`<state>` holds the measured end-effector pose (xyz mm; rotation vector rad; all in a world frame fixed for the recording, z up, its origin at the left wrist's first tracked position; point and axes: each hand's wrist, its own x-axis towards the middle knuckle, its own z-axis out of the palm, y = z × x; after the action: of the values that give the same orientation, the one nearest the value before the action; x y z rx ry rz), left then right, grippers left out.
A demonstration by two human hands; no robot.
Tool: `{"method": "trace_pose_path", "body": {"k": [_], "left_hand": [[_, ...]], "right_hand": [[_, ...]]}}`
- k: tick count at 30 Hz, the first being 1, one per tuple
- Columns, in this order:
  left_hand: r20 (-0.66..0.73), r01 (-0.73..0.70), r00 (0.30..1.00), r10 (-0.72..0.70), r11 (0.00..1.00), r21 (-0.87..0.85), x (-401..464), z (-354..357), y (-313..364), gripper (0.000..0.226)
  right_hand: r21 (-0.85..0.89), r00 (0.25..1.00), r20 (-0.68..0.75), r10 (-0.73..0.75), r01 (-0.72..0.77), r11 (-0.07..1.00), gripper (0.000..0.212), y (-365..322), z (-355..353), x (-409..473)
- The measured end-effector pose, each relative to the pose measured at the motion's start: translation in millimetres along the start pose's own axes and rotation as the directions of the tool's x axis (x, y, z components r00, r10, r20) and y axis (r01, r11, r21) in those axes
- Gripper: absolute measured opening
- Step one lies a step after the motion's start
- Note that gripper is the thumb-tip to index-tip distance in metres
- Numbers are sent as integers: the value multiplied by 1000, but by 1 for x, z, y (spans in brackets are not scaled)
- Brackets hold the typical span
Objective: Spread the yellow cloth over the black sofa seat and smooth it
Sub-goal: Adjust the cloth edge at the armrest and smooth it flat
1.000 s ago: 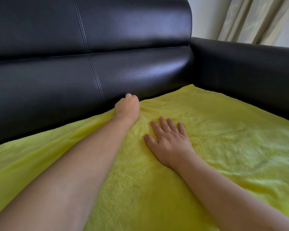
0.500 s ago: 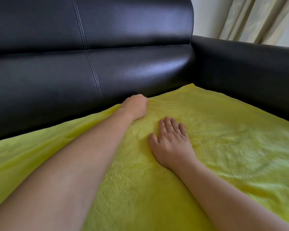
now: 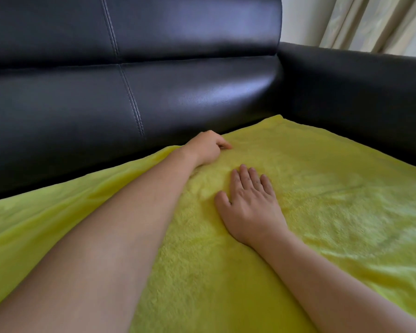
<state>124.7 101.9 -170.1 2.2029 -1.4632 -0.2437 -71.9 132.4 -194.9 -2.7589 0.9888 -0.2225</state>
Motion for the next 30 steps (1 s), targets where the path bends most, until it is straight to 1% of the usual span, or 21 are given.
{"method": "trace_pose_path", "body": {"k": [2,5,7,10,11,12,13,14,15,16,17,18,20,22,24,26,28,29,30], "left_hand": [[-60,44,997,-39,995,89,-7,-5,-5,53],[-258,80,964,-57,994,79,-37,-23,-16,47],[-333,155,935,-126,986,63,-70,-48,-28,38],[-336,368,894,-296,913,175,-147,-96,-62,22],[-322,418,882,-343,886,202,-173,-109,-73,15],[-290,449,877,-382,868,213,-195,-118,-82,11],[-249,469,874,-416,857,214,-215,-125,-87,12],[-210,476,875,-437,855,207,-223,-125,-92,16],[-181,478,876,-447,857,194,-229,-124,-95,20],[-171,469,881,-442,865,178,-236,-121,-98,22],[-187,457,885,-427,873,171,-237,-117,-99,22],[-209,450,886,-414,876,173,-234,-112,-100,20],[-240,454,881,-408,872,184,-229,-108,-99,15],[-282,483,864,-416,845,232,-224,-109,-97,14],[-394,512,839,-376,790,336,-222,-114,-96,16],[-465,511,840,-280,697,503,-223,-117,-99,19],[-452,489,864,-224,588,644,-223,-112,-102,24],[-443,484,869,-221,567,667,-222,-108,-102,25],[-437,477,872,-221,583,658,-217,-104,-101,25]], "right_hand": [[3,1000,8,3,-3,1000,70,2,1,0],[0,1000,22,11,-11,1000,71,2,-1,1],[-19,1000,18,20,-20,1000,70,5,-3,3],[-59,998,61,17,-14,998,71,1,-8,2],[-86,997,75,35,-28,996,71,-1,-11,2],[-127,994,87,64,-53,991,72,-5,-17,2],[-190,992,82,100,-83,978,73,-12,-24,-1],[-268,991,49,126,-108,957,73,-17,-31,-2],[-338,993,-1,115,-108,935,72,-29,-39,-8],[-365,997,-51,58,-72,928,71,-46,-44,-17],[-342,996,-87,-27,-5,940,70,-64,-46,-27],[-297,990,-86,-113,82,951,70,-79,-43,-37],[-185,975,15,-221,220,958,73,-106,-28,-59],[-90,971,115,-209,220,971,73,-113,-11,-72],[-47,975,121,-186,193,980,73,-108,-4,-72],[-63,974,116,-194,203,977,73,-105,0,-70],[-72,972,110,-206,215,974,74,-105,3,-70],[-70,972,109,-207,215,974,74,-106,4,-71],[-66,973,108,-202,210,975,74,-105,5,-71]]}}
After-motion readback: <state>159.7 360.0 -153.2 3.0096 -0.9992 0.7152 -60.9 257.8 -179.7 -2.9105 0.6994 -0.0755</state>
